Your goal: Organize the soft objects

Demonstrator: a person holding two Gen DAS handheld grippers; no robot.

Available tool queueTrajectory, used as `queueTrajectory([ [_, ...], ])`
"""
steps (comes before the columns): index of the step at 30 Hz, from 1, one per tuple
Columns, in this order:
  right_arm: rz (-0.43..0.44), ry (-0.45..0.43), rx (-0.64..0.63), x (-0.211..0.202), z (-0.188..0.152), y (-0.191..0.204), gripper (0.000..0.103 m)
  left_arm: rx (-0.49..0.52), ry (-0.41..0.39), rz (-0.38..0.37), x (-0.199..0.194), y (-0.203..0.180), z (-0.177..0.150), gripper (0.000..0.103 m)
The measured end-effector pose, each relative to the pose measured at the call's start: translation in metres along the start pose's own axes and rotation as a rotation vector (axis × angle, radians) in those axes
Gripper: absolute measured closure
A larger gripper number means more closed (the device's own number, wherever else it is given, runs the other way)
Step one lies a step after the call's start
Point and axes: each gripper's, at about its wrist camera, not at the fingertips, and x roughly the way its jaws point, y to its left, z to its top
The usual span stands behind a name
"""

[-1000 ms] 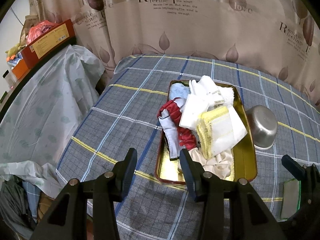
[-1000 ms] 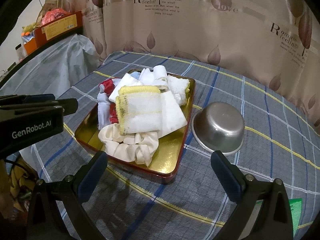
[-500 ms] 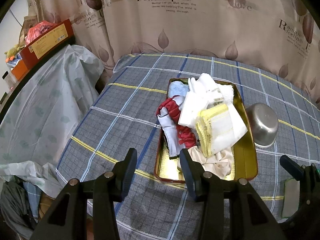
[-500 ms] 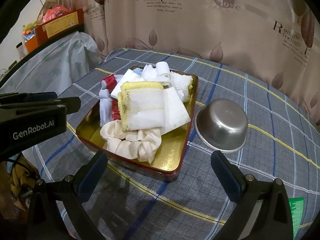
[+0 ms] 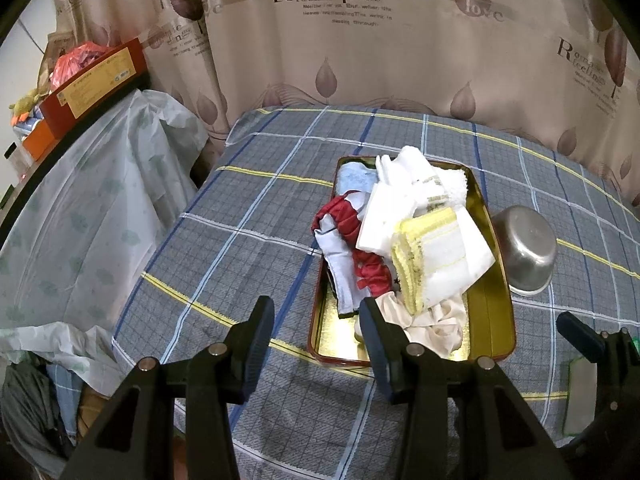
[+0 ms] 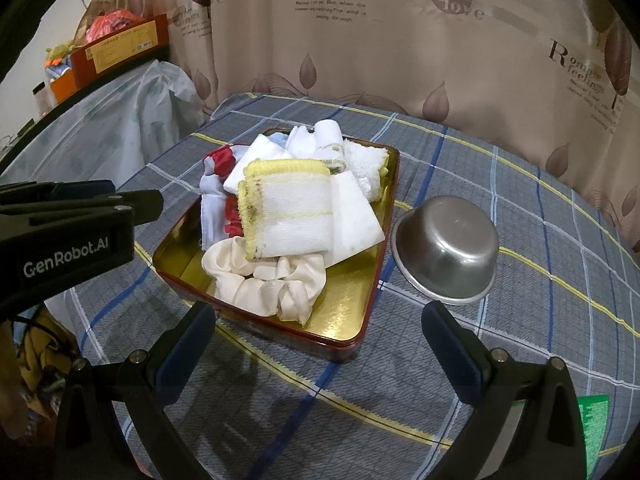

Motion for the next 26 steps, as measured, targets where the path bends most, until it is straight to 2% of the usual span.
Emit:
queueTrajectory([
  [26,0.000,0.005,-0.007,0.0013,-0.0019,0.0019,0.001,0.010,-0.011,-0.010,0.0011,-0.0054,-0.0001,0.058],
])
